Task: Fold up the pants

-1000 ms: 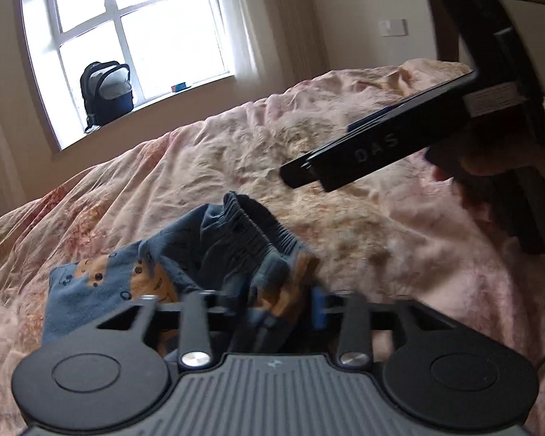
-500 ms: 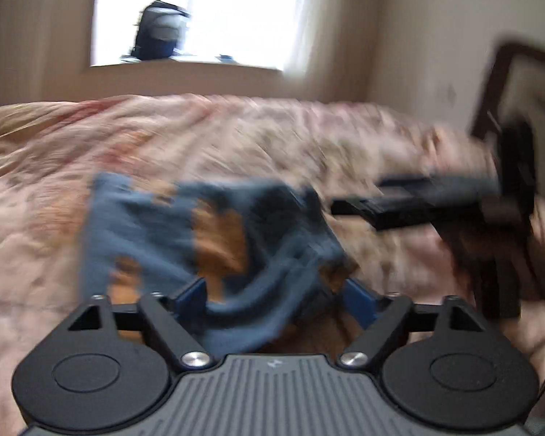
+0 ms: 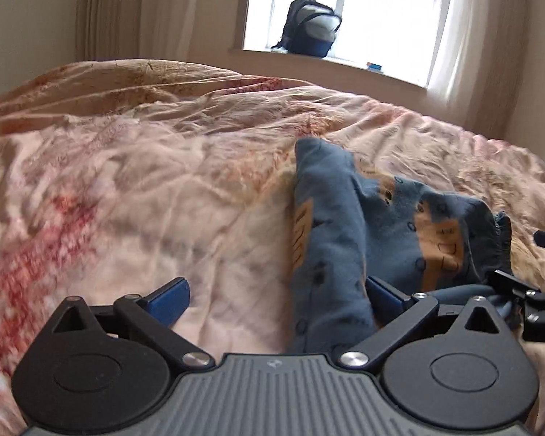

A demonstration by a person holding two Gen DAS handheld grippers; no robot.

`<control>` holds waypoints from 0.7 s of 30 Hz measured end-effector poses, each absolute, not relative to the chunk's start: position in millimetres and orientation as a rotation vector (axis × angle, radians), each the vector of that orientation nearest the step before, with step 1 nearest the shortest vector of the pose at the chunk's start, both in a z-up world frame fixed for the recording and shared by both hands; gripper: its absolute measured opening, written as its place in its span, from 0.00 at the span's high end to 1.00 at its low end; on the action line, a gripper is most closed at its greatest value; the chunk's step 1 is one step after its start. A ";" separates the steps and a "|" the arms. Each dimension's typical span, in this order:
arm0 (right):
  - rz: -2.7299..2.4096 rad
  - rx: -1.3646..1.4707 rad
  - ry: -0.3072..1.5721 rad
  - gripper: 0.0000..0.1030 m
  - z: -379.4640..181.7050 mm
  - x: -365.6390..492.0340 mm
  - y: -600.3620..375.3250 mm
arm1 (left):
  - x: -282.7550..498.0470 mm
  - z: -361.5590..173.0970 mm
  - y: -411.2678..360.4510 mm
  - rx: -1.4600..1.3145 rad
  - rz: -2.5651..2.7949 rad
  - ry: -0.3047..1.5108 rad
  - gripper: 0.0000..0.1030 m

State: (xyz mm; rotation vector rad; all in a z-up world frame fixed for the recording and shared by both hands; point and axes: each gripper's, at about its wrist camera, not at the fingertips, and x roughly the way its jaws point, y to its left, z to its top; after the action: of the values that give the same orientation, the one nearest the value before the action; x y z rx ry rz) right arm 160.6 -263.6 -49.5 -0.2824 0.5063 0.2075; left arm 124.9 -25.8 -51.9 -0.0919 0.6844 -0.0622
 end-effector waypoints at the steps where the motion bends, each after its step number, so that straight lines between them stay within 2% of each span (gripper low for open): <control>1: 0.217 -0.259 0.504 0.01 -51.9 157.7 -269.9 | 126.1 -53.3 -22.3 -0.108 -0.073 0.692 0.00; 6: 0.241 -0.190 0.480 0.01 -44.4 151.4 -282.1 | 134.7 -36.2 -21.2 -0.133 -0.087 0.716 0.00; 9: 0.241 -0.262 0.383 0.01 -24.3 150.3 -275.4 | 148.1 -15.7 -22.2 -0.177 -0.124 0.630 0.00; 12: 0.206 -0.308 0.366 0.01 -13.7 173.7 -263.5 | 184.5 -4.5 -36.4 -0.159 -0.167 0.618 0.00; 15: 0.201 -0.308 0.363 0.01 -19.1 199.8 -256.7 | 222.6 -17.4 -56.0 -0.030 -0.153 0.589 0.00; 18: 0.139 -0.381 0.407 0.01 -38.0 221.5 -254.3 | 253.7 -39.6 -65.5 0.106 -0.051 0.645 0.00; 21: 0.100 -0.335 0.465 0.01 -50.1 230.5 -269.3 | 261.4 -57.2 -53.5 0.070 -0.047 0.668 0.00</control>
State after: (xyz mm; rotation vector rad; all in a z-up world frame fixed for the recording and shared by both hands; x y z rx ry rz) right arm 230.5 -269.3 -50.1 -0.3348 0.4650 0.1002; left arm 261.4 -53.5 -57.2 0.0702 0.6675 -0.0474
